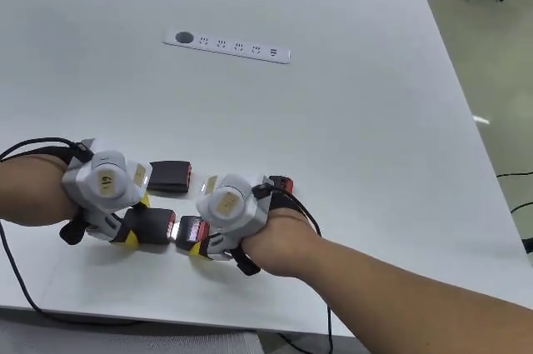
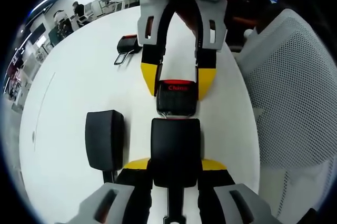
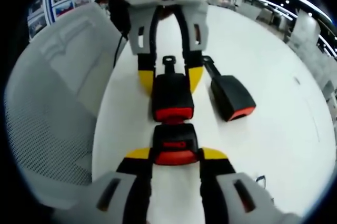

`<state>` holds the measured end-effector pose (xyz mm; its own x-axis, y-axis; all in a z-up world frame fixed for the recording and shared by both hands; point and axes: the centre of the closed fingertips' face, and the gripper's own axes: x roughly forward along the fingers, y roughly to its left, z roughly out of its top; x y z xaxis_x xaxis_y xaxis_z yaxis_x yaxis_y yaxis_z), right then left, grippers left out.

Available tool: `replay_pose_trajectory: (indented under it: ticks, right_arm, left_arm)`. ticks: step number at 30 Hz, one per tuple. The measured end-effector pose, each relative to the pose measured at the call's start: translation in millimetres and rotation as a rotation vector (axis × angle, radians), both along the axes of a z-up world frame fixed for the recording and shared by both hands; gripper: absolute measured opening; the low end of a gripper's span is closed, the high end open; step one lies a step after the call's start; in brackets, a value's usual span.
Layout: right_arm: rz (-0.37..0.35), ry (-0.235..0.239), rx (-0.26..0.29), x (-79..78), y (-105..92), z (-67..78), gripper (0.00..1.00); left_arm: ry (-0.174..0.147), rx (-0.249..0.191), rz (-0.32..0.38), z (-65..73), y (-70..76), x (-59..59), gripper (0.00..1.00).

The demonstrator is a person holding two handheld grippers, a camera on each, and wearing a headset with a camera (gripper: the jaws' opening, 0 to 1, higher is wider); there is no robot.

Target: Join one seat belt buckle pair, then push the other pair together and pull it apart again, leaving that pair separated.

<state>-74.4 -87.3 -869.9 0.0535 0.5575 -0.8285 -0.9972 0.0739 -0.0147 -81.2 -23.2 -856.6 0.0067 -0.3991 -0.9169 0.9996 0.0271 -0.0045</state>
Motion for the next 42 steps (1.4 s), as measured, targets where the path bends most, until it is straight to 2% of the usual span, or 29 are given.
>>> replay_pose_trajectory:
  ticks: [16, 21, 25, 29, 31, 32, 34, 35, 38, 39, 40, 42]
  right_arm:
    - [0.002, 0.001, -0.006, 0.1, -1.1, -0.8, 0.37]
    - [-0.028, 0.005, -0.004, 2.6, -1.6, -1.2, 0.39]
    - [-0.010, 0.001, -0.002, -3.4, 0.2, -1.7, 0.47]
    - [-0.032, -0.018, -0.001, -0.9, -1.9, -0.1, 0.47]
    - [-0.046, -0.021, 0.019, 1.9, -2.6, 5.3, 0.45]
    - [-0.055, -0.014, 0.038, 2.5, -2.7, 10.2, 0.45]
    - [-0.064, -0.007, 0.050, 3.4, -4.7, 15.3, 0.44]
    - [-0.068, -0.017, 0.057, 5.3, -5.5, 18.4, 0.45]
    - [-0.080, -0.005, 0.089, 8.0, -9.0, 29.2, 0.45]
    - [-0.083, -0.010, 0.090, 9.9, -10.5, 30.9, 0.45]
    - [-0.081, -0.020, 0.088, 13.3, -13.5, 32.3, 0.45]
    - [-0.072, -0.035, 0.071, 17.8, -19.4, 32.9, 0.44]
  left_arm:
    - [0.002, 0.034, 0.030, -0.4, 0.1, -0.5, 0.34]
    - [0.002, 0.038, 0.038, -0.5, 0.0, -0.2, 0.34]
    - [-0.016, 0.039, 0.051, 0.1, 1.8, 0.6, 0.37]
    - [-0.024, 0.024, 0.084, 4.7, 5.6, 1.1, 0.39]
    - [-0.041, 0.010, 0.103, 12.6, 7.6, 5.3, 0.42]
    - [-0.057, -0.015, 0.120, 18.9, 6.5, 9.5, 0.43]
    - [-0.055, -0.048, 0.139, 27.1, 4.3, 11.5, 0.44]
    - [-0.055, -0.052, 0.146, 30.1, 5.0, 12.8, 0.45]
    - [-0.067, -0.050, 0.154, 35.7, 9.7, 20.4, 0.48]
    - [-0.064, -0.033, 0.170, 34.9, 13.3, 22.5, 0.47]
    - [-0.077, -0.025, 0.182, 34.9, 16.7, 26.8, 0.47]
    - [-0.091, -0.040, 0.197, 36.0, 17.1, 33.0, 0.48]
